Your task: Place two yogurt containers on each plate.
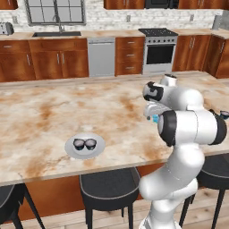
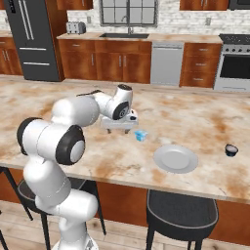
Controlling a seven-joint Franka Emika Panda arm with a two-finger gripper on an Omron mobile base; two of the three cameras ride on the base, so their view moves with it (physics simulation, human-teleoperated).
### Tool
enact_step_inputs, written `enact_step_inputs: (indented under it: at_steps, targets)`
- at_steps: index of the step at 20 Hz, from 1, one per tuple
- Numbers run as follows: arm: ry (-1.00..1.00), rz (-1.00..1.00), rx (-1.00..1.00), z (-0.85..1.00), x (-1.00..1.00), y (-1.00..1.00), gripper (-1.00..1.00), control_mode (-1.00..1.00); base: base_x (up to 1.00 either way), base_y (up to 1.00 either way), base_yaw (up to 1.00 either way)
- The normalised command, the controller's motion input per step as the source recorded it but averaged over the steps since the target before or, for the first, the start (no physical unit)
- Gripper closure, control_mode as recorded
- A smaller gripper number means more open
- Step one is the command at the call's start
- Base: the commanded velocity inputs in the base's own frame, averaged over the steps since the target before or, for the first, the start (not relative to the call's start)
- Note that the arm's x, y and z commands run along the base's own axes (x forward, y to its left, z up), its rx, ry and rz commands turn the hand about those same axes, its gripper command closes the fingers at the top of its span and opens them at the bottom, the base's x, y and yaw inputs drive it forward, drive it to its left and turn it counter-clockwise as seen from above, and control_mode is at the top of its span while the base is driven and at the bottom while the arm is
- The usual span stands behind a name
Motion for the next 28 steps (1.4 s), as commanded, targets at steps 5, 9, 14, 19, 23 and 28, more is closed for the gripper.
enact_step_inputs:
  at_steps: [5,9,14,19,23,28]
  targets:
    - [-0.24,0.0,0.08,0.11,-0.04,-0.76,-1.0,-1.0,0.0,0.0,0.0]
    - [-0.02,0.01,-0.11,0.17,0.32,-0.34,-1.0,-1.0,0.0,0.0,0.0]
    - [0.1,0.0,-0.17,-0.02,0.93,-0.07,-1.0,-1.0,0.0,0.0,0.0]
    - [0.11,0.0,-0.07,-0.06,0.98,-0.05,-1.0,-1.0,0.0,0.0,0.0]
    - [0.12,0.0,0.0,-0.12,0.46,-0.27,-1.0,-1.0,0.0,0.0,0.0]
    - [0.05,0.0,-0.01,-0.43,0.0,-0.24,-1.0,-1.0,0.0,0.0,0.0]
